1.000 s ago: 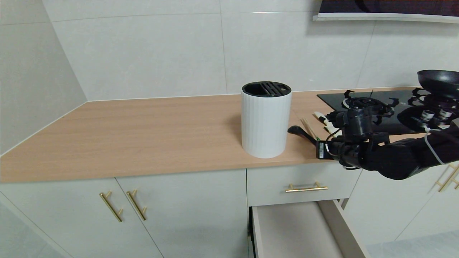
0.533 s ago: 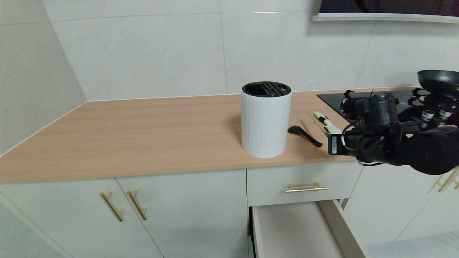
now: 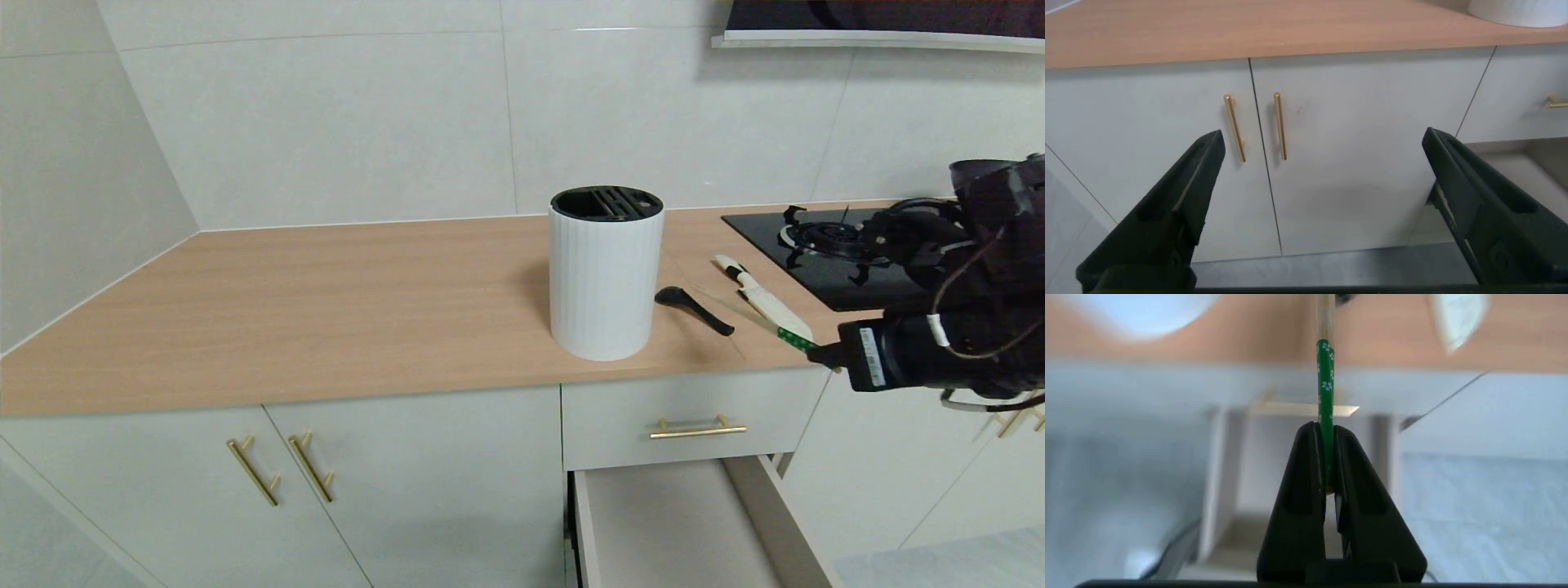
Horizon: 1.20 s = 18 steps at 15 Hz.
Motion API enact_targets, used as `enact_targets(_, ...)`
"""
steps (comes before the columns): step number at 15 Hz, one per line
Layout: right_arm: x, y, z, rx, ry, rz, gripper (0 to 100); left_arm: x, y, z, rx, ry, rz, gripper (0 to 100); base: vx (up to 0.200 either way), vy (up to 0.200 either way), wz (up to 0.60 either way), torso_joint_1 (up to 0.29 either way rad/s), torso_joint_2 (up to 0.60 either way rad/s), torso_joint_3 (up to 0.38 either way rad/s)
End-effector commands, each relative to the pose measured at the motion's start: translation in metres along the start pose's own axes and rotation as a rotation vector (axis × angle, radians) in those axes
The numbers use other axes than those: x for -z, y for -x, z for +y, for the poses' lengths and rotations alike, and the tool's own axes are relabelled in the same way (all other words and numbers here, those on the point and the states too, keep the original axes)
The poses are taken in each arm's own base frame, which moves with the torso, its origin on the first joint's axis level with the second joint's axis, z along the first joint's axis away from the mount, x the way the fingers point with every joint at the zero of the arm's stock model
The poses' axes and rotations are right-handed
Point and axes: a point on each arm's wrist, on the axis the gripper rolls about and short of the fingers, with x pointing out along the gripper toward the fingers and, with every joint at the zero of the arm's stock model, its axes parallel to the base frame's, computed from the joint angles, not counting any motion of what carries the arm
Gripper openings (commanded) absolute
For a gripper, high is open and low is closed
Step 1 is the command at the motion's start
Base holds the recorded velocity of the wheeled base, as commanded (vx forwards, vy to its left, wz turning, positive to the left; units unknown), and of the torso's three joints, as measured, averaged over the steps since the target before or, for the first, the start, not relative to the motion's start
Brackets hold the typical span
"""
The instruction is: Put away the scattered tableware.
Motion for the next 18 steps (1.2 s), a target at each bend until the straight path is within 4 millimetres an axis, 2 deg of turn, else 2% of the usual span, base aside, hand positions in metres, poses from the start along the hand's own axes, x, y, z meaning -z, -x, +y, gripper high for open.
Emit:
enact_targets(1, 0.004, 0.041, -0.002, -0.037, 0.032, -0.057, 0, 0.000, 0.000, 0.000, -0.001, 0.000, 0.000, 100, 0.000, 0.000, 0.00, 0.000, 0.00, 0.000)
enact_targets(6, 0.026, 0.048, 0.010, -0.082, 0.171, 0.111, 0, 0.000, 0.000, 0.000, -0.001, 0.000, 0.000, 100, 0.000, 0.000, 0.00, 0.000, 0.00, 0.000)
enact_targets(10, 0.038, 0.044, 0.026, -0.144, 0.243, 0.184, 0, 0.000, 0.000, 0.000, -0.001, 0.000, 0.000, 100, 0.000, 0.000, 0.00, 0.000, 0.00, 0.000)
enact_targets(18, 0.041, 0.027, 0.032, -0.146, 0.258, 0.240, 0, 0.000, 0.000, 0.000, -0.001, 0.000, 0.000, 100, 0.000, 0.000, 0.00, 0.000, 0.00, 0.000)
